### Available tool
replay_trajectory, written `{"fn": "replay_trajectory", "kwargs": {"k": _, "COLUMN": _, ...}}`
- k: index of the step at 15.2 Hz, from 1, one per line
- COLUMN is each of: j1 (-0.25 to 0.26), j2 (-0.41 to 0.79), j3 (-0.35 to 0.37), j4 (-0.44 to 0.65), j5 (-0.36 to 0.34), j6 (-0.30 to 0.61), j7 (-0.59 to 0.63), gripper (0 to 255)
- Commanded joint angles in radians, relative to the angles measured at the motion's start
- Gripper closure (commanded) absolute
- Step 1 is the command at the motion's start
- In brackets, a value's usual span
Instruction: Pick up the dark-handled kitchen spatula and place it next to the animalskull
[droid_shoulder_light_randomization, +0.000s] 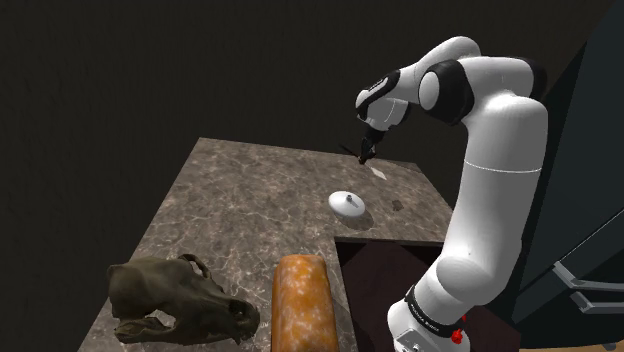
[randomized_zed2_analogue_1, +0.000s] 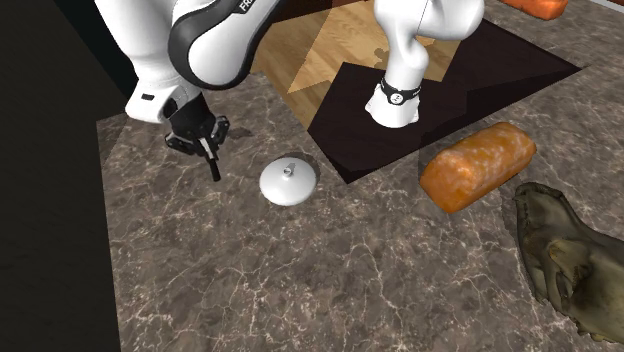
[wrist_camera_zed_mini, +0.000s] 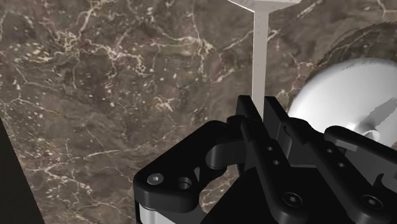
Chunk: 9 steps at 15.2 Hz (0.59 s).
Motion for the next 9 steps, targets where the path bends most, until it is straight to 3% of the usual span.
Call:
{"fn": "replay_trajectory", "kwargs": {"k": 1, "j1": 0.006, "j2": -0.016, "j3": -0.008, "j4": 0.010, "j5": -0.016, "j6": -0.023, "j7": 0.012, "gripper": 255}}
{"fn": "replay_trajectory", "kwargs": {"k": 9, "j1": 0.025, "j2": -0.076, "j3": -0.032, "j4": 0.050, "j5": -0.070, "j6": -0.107, "j7": 0.052, "gripper": 255}}
